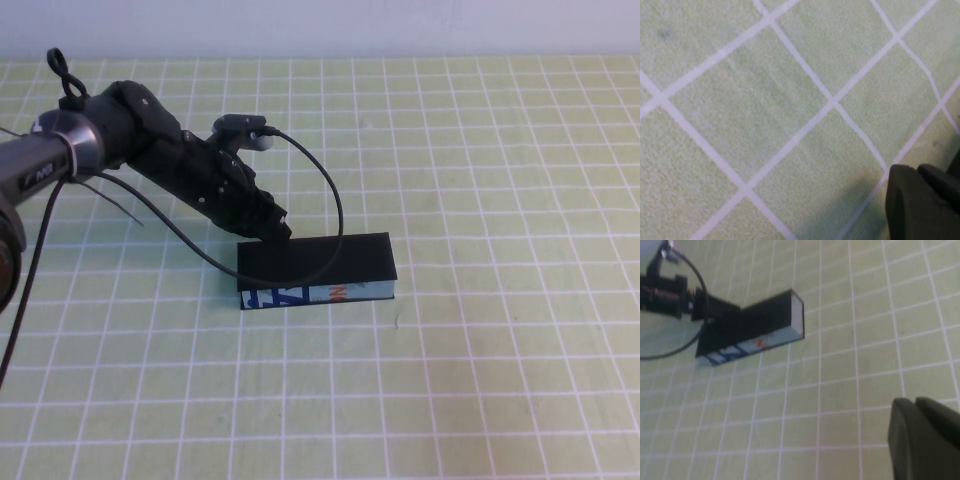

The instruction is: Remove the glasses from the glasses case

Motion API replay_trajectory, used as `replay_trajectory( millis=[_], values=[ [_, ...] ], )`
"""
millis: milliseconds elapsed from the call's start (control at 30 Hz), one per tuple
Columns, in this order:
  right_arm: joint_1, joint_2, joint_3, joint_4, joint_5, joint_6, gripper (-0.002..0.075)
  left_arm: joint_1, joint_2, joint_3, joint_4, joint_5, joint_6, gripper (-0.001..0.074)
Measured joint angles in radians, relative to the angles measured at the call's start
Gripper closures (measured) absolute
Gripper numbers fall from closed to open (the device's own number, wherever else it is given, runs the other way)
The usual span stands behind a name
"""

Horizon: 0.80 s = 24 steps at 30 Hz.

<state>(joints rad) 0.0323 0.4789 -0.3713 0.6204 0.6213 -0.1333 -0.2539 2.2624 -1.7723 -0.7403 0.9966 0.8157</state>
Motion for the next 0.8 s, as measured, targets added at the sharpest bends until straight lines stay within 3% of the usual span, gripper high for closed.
replay_trajectory(
  millis=[200, 300, 467, 633, 800],
  values=[
    [0.003, 0.390, -0.247, 0.014, 0.139, -0.237, 0.0743, 0.000, 0.000, 0.000, 0.000, 0.005, 0.000, 0.0739],
    [0.053, 0.559, -0.365, 0.034, 0.152, -0.315, 0.0743, 0.008, 0.000, 0.000, 0.000, 0.008, 0.000, 0.0739],
    [0.269, 0.805, -0.559, -0.017, 0.125, -0.336, 0.0743, 0.028, 0.000, 0.000, 0.000, 0.022, 0.000, 0.0739],
    [0.491, 1.019, -0.726, -0.182, 0.083, -0.399, 0.0743, 0.037, 0.000, 0.000, 0.000, 0.023, 0.000, 0.0739],
    [0.613, 1.173, -0.839, -0.298, 0.042, -0.591, 0.0743, 0.037, 0.000, 0.000, 0.000, 0.025, 0.000, 0.0739]
  ],
)
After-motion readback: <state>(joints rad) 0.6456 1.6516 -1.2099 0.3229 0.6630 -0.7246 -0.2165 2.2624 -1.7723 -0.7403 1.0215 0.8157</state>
